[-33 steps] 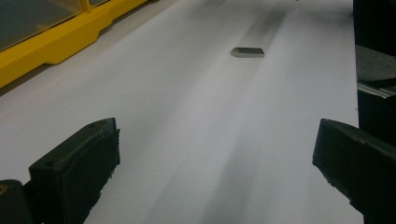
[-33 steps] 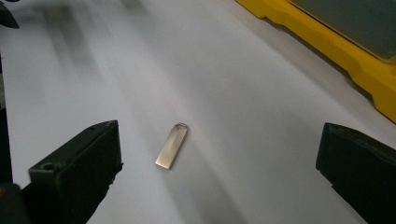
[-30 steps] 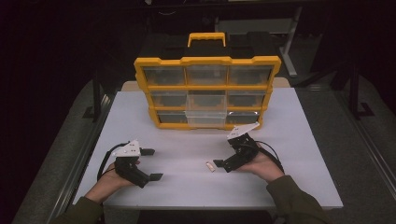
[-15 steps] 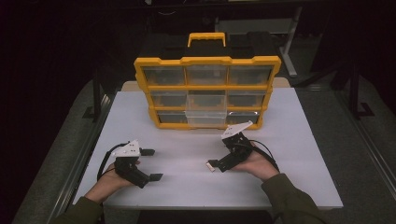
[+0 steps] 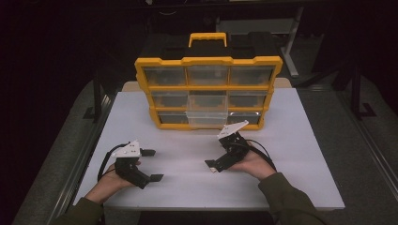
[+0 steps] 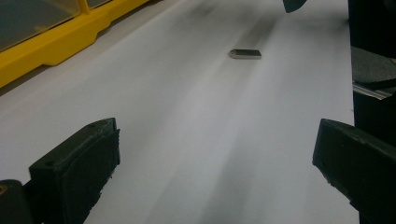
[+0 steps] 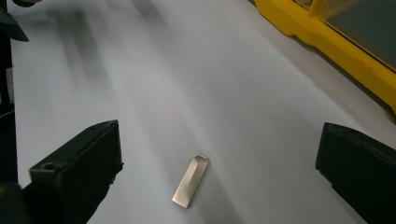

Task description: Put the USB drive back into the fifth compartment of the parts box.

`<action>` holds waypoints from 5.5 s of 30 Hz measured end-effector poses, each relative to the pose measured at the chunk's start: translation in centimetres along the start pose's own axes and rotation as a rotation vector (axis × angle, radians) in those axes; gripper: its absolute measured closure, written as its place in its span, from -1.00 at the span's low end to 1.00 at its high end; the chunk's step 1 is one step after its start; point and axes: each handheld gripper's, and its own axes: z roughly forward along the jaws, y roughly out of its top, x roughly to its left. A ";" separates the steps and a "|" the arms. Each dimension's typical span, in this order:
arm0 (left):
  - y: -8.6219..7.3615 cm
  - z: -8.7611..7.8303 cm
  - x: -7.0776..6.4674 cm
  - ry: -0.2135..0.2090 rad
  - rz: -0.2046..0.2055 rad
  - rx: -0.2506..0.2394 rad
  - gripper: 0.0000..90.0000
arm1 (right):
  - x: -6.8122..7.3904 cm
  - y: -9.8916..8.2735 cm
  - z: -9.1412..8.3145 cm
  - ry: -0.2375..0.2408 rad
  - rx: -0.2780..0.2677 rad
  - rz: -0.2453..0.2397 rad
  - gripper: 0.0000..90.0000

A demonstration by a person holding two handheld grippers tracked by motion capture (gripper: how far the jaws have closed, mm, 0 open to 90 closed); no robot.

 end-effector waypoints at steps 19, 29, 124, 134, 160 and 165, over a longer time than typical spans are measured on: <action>-0.1 0.0 0.0 -0.001 0.000 0.001 -1.00 | 0.8 1.1 1.5 0.019 0.021 -0.031 -1.00; -0.2 -0.1 -0.1 0.001 0.003 0.000 -1.00 | 1.3 0.8 1.9 0.014 0.056 -0.038 -0.90; -0.4 -0.2 -0.5 0.014 -0.001 -0.010 -0.98 | 1.6 -1.4 3.0 -0.035 0.211 -0.106 0.73; -0.5 -0.1 -0.4 0.010 -0.004 -0.007 -0.98 | 0.9 -1.2 2.0 -0.024 0.196 -0.088 0.73; -0.5 -0.1 -0.4 0.000 -0.015 -0.005 -0.98 | -0.8 -1.0 -1.0 -0.008 0.161 -0.057 0.73; -0.5 -0.1 -0.4 -0.001 -0.017 -0.008 -0.98 | -1.0 -0.9 -1.5 -0.011 0.153 -0.054 0.73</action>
